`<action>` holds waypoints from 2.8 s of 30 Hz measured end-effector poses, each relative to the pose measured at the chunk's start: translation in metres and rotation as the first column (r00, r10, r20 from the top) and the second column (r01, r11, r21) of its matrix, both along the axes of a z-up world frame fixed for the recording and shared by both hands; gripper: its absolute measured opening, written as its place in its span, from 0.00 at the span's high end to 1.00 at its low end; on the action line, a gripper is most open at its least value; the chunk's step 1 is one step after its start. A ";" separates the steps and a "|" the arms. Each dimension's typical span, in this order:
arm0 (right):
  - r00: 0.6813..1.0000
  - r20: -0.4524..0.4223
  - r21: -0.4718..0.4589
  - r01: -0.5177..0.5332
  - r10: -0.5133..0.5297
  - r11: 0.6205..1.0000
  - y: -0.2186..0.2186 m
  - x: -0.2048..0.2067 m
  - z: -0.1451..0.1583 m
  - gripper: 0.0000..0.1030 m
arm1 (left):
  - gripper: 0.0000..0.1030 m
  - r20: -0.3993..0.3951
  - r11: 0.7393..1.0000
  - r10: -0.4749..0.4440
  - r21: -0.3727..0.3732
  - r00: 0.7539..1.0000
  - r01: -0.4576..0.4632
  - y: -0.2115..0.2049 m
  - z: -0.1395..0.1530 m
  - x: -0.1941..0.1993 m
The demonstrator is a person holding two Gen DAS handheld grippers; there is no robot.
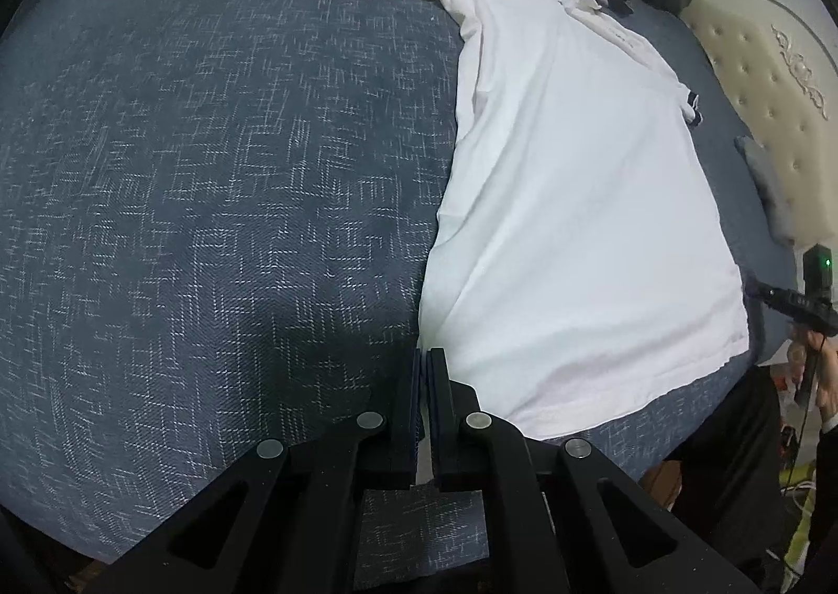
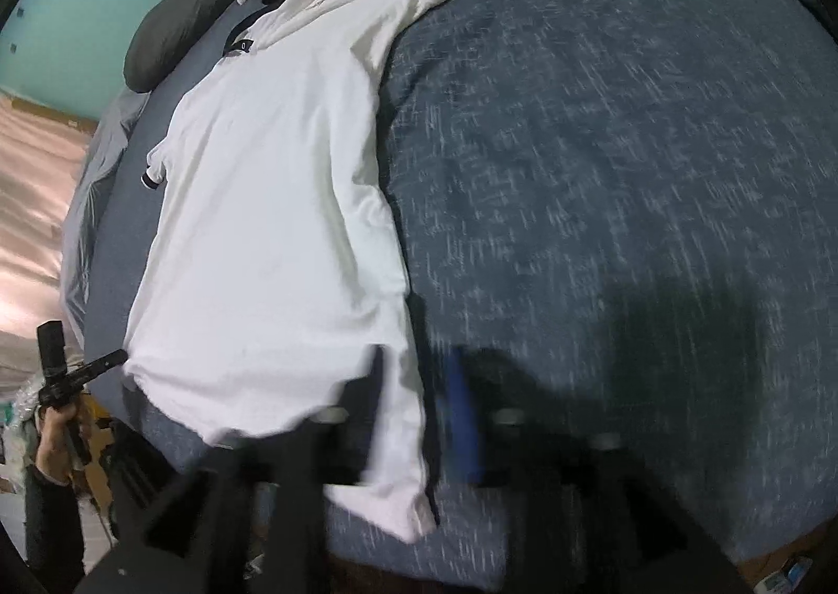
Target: Fold clothes
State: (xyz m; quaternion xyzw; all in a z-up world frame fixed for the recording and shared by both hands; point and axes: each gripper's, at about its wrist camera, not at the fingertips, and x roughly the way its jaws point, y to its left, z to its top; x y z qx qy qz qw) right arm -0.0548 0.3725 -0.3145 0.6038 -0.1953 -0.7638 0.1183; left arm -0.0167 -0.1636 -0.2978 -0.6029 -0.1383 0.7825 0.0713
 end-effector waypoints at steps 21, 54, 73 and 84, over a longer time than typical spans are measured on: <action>0.992 0.088 -0.018 -0.085 0.087 0.996 -0.010 0.041 -0.019 0.67 | 0.75 0.018 0.996 -0.052 0.072 0.998 0.051 0.000 -0.006 0.022; 0.995 -0.038 0.040 -0.092 0.093 0.995 0.020 0.056 0.035 0.96 | 0.97 0.046 0.991 -0.135 -0.014 0.990 0.136 0.049 0.018 0.052; 0.996 0.007 0.070 -0.093 0.093 0.993 0.017 0.069 0.005 0.97 | 0.97 0.063 0.997 -0.074 0.008 0.995 0.074 0.036 -0.005 0.056; 0.993 0.004 0.086 -0.119 0.120 0.989 0.013 0.072 0.004 0.97 | 0.96 0.098 0.998 -0.057 0.018 0.994 0.056 0.030 -0.022 0.050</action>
